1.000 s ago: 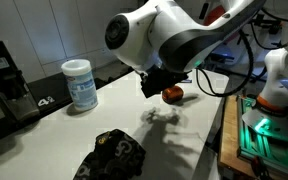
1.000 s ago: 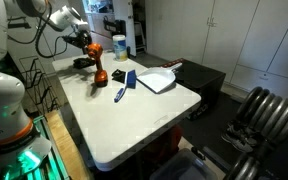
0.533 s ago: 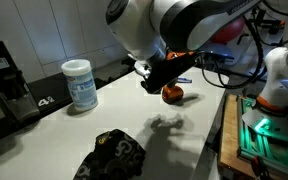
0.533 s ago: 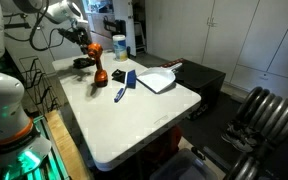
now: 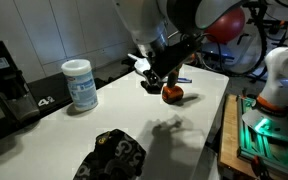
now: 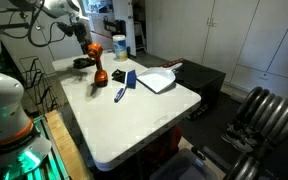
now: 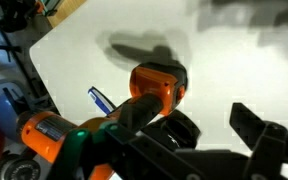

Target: Place the drill upright

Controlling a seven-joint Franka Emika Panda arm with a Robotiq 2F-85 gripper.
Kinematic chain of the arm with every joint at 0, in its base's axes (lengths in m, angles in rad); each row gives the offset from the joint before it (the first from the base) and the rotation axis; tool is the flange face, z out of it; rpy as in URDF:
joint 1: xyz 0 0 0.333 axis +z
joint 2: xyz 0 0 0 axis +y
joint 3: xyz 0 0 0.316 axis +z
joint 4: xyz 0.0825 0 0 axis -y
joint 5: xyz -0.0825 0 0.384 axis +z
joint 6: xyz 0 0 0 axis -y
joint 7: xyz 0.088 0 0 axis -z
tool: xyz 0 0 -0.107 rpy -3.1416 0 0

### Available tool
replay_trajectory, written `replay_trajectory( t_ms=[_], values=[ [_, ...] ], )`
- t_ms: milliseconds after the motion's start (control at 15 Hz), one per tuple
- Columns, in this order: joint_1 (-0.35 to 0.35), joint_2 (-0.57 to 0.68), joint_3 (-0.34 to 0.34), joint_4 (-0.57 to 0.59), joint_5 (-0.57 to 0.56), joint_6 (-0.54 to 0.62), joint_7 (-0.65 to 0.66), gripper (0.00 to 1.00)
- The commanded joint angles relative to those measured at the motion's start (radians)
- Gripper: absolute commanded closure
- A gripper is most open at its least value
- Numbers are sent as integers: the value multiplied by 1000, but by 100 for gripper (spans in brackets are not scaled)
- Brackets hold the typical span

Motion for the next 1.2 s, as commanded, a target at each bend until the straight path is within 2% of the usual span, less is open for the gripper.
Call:
replay_trajectory(
  t_ms=[0, 400, 733, 1000, 1133],
  values=[
    [-52, -81, 24, -91, 61, 85, -165, 0],
    [-87, -123, 24, -82, 145, 11, -356, 0],
    [-105, -177, 23, -94, 120, -53, -488, 0],
    [-136, -248, 30, -133, 147, 19, -672, 0],
    [-151, -286, 27, -146, 175, 58, -721, 0]
  ],
)
